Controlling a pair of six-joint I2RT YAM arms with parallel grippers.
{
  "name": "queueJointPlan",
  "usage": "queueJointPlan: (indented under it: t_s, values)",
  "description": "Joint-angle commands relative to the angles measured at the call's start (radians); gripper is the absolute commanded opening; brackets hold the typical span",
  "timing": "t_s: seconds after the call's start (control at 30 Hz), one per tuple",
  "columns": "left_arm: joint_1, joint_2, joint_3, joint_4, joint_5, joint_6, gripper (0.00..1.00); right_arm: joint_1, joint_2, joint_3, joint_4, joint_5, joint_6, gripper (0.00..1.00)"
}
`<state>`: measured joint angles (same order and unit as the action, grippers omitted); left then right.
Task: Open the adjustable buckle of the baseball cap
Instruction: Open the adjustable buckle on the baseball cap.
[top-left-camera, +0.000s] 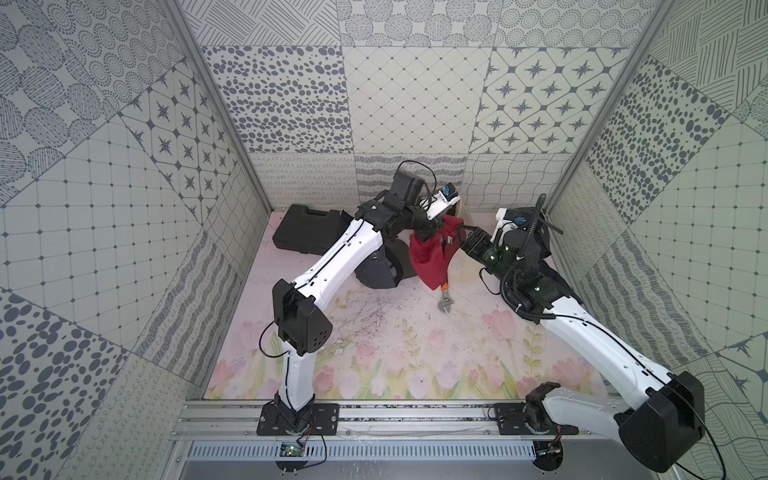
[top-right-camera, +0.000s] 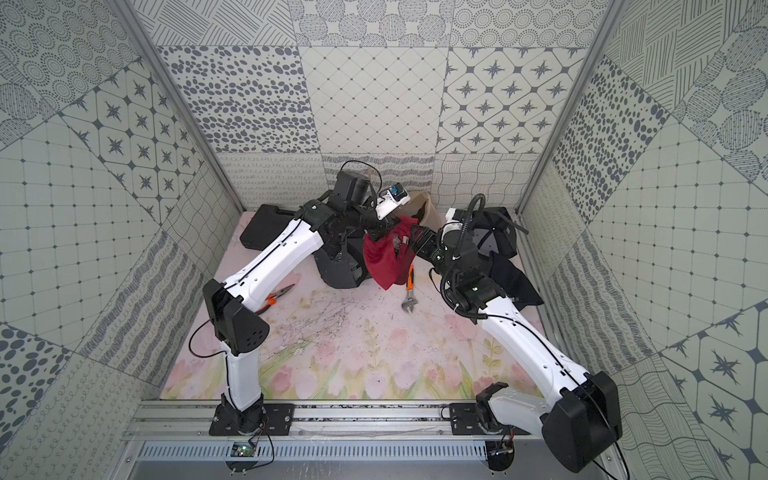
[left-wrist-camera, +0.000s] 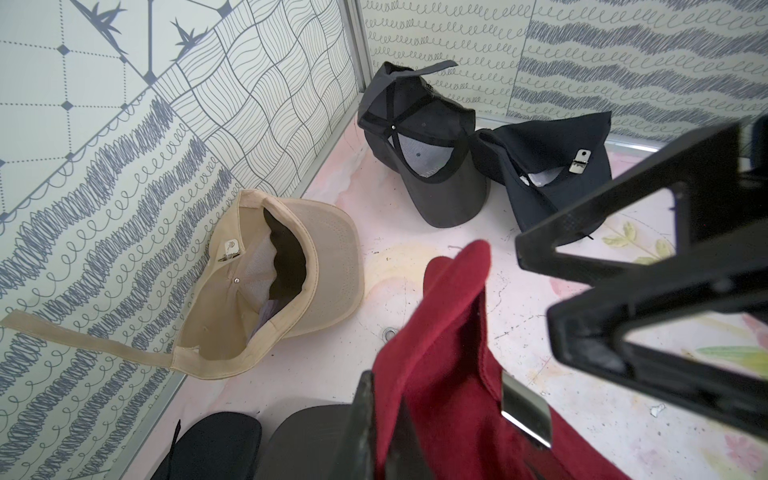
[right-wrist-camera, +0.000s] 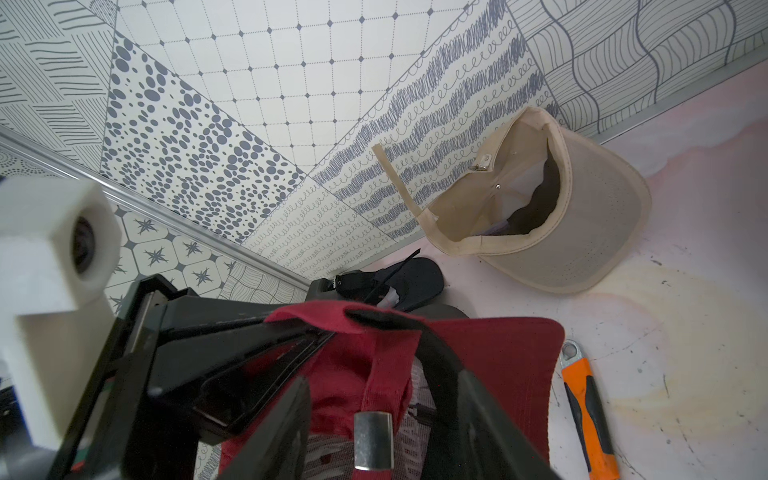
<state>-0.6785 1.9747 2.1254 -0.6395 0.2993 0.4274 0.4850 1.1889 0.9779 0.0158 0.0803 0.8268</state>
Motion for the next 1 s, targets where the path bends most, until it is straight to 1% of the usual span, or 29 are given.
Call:
queueJointPlan:
  t_s: [0.0,0.2,0.33,0.4,0.5,0.57,0.83,0.93,0.97]
  values:
    - [-0.003,-0.016,0.002,0.048,0.002,0.009,0.00,0.000,0.034,0.028,0.047,-0.010,0.022,0.59]
    - [-0.006,-0.023,-0.001,0.047,0.010,0.011,0.00,-0.020,0.079,0.055,0.065,-0.043,0.039,0.57]
    - [-0.006,-0.022,-0.001,0.046,0.012,0.012,0.00,-0.042,0.098,0.064,0.068,-0.077,0.045,0.52]
    - [-0.007,-0.023,-0.001,0.044,0.012,0.012,0.00,-0.056,0.101,0.057,0.076,-0.090,0.058,0.46]
    - [-0.006,-0.025,-0.002,0.043,0.008,0.011,0.00,-0.065,0.094,0.047,0.078,-0.098,0.061,0.30]
    - [-0.007,-0.022,0.001,0.043,-0.001,0.011,0.00,-0.067,0.087,0.040,0.083,-0.102,0.061,0.22]
    - [-0.007,-0.016,0.006,0.044,-0.045,0.009,0.00,-0.070,0.061,0.024,0.084,-0.105,0.060,0.05]
    - [-0.007,-0.009,0.016,0.056,-0.155,-0.036,0.00,-0.069,0.044,0.016,0.071,-0.095,0.062,0.00]
    - [-0.006,-0.003,0.026,0.051,-0.192,-0.051,0.00,-0.071,0.038,0.012,0.066,-0.092,0.060,0.00]
